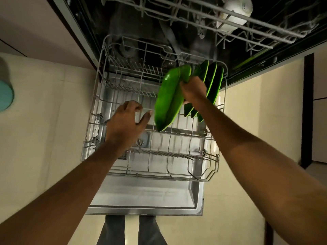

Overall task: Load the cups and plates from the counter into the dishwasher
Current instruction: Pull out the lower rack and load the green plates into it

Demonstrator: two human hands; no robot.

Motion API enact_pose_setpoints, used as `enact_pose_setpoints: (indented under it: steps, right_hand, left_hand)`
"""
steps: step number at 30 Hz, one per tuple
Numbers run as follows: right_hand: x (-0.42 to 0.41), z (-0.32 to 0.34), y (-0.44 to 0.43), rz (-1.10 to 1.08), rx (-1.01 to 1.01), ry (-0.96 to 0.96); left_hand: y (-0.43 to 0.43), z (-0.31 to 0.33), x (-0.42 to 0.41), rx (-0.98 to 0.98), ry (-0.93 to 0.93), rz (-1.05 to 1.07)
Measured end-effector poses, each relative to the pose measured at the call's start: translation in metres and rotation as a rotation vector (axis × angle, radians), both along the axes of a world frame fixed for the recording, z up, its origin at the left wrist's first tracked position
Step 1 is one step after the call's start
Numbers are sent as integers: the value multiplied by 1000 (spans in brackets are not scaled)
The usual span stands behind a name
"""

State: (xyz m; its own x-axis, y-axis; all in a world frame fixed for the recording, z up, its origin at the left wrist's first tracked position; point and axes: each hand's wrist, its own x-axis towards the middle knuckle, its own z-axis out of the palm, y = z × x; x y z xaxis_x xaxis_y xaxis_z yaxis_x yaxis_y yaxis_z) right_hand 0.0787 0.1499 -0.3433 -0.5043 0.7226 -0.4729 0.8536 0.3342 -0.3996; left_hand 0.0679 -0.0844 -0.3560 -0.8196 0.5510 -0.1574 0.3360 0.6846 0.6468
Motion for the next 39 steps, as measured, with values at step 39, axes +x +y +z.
enact_pose_setpoints:
  steps: [39]
  right_hand:
    - [-29, -37, 68, 95, 361, -145]
  left_hand:
    - [-23, -51, -7, 2, -167, -14]
